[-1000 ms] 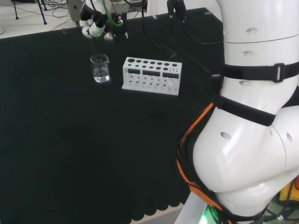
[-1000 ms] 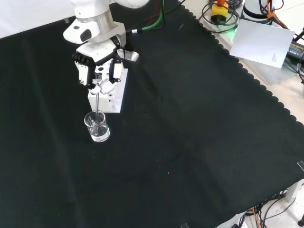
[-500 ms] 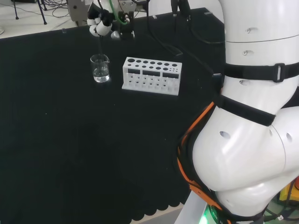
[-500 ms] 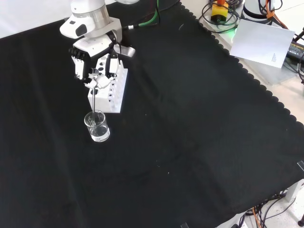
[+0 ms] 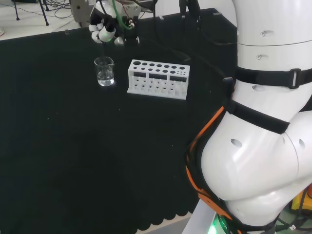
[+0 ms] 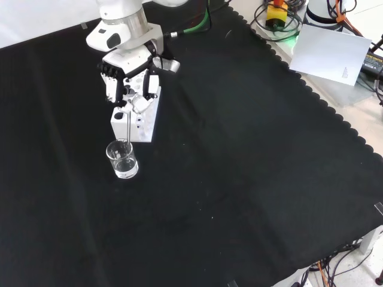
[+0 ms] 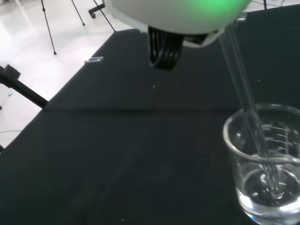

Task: Stir in the beaker to the left of the white test tube rack with the glass rod.

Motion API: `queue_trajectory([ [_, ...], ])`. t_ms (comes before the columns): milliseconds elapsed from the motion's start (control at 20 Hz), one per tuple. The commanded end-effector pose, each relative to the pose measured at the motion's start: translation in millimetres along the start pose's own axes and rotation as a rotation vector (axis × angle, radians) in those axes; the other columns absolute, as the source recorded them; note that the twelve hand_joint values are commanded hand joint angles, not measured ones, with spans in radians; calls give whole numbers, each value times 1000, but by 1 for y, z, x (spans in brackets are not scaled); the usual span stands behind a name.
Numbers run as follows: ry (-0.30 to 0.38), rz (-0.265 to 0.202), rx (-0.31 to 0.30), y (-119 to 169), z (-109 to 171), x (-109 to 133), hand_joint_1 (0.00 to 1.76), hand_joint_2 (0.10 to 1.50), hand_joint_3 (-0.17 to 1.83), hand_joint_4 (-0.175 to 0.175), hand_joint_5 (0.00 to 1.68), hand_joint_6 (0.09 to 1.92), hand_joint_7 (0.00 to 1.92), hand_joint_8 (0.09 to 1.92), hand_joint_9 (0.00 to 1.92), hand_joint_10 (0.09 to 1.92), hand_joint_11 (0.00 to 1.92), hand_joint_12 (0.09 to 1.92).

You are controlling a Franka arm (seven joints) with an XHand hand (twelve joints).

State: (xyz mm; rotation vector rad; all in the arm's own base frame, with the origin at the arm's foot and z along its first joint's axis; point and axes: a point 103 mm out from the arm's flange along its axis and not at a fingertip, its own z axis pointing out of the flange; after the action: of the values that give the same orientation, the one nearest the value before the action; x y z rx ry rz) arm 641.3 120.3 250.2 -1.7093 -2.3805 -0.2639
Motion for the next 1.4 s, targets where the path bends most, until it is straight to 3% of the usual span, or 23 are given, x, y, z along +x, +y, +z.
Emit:
queue_trajectory([
  [50,7,-42,-1,16,4,23,1305,614,921,-175,1078,894,1148,1282,1556,1037,1645,834],
  [150,-15,-60,-5,20,6,26,1304,614,922,-175,1078,895,1148,1282,1556,1037,1645,834],
  [500,-15,-45,6,32,0,6,1304,614,922,-175,1078,895,1147,1283,1556,1038,1645,836],
  [950,-4,18,-15,3,-13,-28,1304,614,922,-175,1078,895,1147,1285,1557,1040,1645,839],
  [1400,-5,20,-3,-14,-8,-23,1304,615,921,-175,1077,895,1146,1286,1559,1041,1644,841],
])
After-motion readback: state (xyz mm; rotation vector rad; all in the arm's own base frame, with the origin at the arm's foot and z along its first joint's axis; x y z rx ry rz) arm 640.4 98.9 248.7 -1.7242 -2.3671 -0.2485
